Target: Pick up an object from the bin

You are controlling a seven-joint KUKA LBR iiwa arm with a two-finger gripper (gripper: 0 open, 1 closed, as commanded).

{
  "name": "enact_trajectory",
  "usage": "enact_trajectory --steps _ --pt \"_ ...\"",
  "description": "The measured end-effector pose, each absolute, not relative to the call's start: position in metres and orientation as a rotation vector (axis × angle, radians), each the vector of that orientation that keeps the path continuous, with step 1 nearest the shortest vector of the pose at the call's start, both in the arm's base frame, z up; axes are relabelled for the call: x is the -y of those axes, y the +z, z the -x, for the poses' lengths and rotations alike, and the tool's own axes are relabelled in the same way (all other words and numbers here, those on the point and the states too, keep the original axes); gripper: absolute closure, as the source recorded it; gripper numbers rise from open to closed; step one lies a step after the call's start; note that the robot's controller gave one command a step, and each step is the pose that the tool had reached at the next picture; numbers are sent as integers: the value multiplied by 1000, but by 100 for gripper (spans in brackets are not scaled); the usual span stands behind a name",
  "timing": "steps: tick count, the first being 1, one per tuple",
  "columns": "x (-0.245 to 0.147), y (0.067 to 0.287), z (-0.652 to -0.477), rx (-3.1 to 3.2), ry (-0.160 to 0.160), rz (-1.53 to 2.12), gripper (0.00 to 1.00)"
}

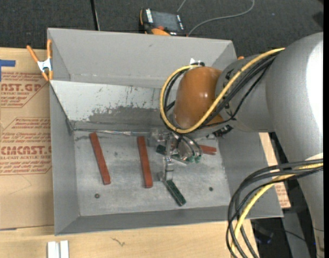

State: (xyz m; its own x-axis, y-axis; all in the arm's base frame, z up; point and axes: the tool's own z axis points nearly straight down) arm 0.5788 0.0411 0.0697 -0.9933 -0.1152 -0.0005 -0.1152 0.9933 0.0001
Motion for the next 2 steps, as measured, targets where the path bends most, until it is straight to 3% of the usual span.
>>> enact_trajectory --steps 1,2 --pt "30 114 -548 -3136 -2 -163 0" --pt "58 68 -573 -3137 -1 -96 0"
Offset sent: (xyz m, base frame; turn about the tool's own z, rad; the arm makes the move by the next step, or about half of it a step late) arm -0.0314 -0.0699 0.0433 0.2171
